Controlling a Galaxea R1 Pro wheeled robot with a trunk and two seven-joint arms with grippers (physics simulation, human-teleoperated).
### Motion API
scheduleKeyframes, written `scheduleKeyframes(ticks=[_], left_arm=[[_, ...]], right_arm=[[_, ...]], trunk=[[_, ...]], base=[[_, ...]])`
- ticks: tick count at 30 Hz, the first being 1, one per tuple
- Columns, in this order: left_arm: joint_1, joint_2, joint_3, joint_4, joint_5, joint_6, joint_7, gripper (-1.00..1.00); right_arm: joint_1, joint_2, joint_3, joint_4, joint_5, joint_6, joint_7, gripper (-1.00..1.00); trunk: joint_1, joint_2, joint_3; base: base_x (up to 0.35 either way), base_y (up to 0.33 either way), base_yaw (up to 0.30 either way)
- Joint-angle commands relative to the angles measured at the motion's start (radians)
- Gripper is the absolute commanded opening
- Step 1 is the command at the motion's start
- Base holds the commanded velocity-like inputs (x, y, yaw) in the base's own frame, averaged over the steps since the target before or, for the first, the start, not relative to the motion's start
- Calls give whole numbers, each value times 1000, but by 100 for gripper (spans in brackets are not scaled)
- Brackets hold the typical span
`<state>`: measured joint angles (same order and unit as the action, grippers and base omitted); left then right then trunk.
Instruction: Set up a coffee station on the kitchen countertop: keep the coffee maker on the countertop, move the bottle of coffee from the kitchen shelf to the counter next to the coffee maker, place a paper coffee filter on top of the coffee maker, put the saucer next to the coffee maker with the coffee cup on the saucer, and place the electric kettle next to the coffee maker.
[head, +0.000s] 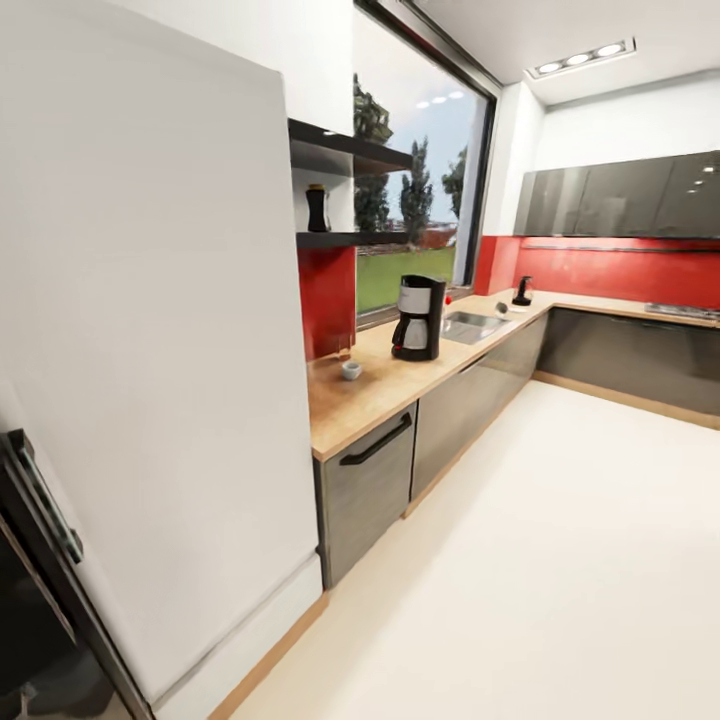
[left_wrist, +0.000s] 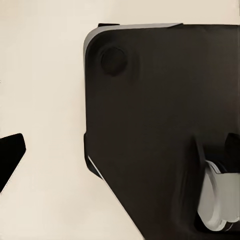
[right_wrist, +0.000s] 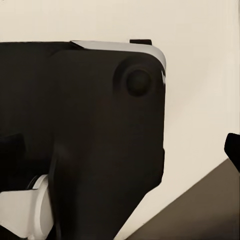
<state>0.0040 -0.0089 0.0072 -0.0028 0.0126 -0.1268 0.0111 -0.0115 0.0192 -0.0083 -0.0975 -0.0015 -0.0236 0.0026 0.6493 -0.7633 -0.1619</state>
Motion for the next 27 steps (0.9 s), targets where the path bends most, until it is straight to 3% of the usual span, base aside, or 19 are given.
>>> scheduleKeyframes(ticks=[1, 27], left_arm=[[0, 0, 0, 0, 1, -3, 1, 100], [-1, 0, 0, 0, 1, -2, 1, 100]], right_arm=[[-1, 0, -1, 1, 0, -2, 0, 100], [-1, 1, -1, 1, 0, -2, -1, 100]], trunk=[[-4, 6, 2], [-103, 188, 84]], base=[[0, 0, -289], [0, 0, -289]])
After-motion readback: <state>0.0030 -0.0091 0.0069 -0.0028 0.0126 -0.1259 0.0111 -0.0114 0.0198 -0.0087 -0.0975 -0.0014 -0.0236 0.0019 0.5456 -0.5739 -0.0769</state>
